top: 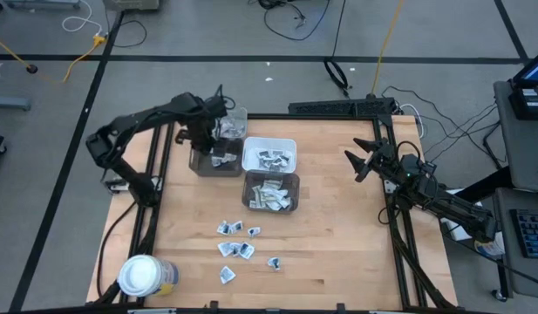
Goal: Pick & Place First Aid Supplies
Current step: Put the blue alcohol pad into the left black bin
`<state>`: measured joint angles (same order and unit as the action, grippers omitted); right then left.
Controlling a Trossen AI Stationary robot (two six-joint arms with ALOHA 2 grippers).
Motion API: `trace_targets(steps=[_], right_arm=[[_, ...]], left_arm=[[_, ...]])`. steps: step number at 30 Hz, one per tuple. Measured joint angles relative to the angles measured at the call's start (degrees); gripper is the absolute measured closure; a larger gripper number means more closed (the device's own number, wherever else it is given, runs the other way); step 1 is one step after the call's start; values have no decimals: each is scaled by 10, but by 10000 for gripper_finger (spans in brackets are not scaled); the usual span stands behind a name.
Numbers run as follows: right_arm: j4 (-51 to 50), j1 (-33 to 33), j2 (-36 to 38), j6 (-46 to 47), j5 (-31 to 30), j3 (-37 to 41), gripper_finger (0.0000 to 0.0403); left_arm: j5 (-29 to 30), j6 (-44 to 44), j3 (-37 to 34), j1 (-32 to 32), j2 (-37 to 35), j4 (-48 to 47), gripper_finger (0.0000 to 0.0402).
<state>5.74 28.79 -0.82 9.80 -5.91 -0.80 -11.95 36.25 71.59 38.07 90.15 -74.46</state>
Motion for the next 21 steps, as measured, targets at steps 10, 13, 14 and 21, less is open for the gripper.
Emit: trace_targets(steps=[10,13,14,21], right_arm=[[0,0,0,0,0,0,105],[0,0,0,0,0,0,105],[0,0,0,0,0,0,105],[0,0,0,0,0,0,105]], left_arm=[[64,-26,-16,2,41,44,401],[65,-30,-33,-2,56,64,401],[62,-30,-38,-4,60,75,401],[60,-44,-62,-6,83,120,377]])
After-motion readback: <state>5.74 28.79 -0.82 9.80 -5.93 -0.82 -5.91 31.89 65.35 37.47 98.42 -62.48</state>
